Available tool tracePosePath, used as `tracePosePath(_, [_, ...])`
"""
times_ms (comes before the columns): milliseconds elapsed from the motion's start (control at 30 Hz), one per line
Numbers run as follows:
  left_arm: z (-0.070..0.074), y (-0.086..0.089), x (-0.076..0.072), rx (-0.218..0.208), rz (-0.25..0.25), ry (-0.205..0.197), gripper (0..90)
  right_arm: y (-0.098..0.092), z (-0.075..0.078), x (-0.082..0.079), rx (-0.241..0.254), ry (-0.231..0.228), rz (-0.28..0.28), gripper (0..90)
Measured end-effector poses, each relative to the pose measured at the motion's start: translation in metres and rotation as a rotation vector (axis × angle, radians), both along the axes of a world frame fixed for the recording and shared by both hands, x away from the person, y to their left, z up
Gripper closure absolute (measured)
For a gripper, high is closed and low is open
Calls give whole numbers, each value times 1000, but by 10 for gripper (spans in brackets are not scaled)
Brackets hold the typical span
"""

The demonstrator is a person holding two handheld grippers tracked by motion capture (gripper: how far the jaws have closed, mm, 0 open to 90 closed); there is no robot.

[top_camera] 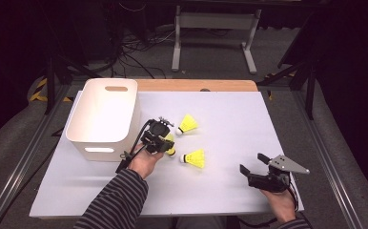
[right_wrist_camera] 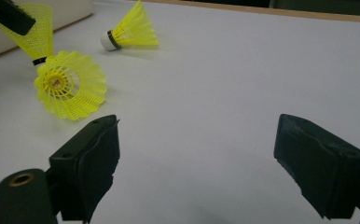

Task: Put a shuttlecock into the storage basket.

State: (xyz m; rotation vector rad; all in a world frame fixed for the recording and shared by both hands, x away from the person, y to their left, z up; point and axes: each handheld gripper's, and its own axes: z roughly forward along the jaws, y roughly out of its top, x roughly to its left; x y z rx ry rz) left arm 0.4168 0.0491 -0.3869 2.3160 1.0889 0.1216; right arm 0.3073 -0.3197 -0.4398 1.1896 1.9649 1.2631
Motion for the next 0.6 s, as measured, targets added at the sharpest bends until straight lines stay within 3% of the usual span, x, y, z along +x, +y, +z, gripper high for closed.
tracePosePath(600, [12, 0, -2, -9, -10, -24, 895, 0, 0, 0, 1, 2, 0, 144])
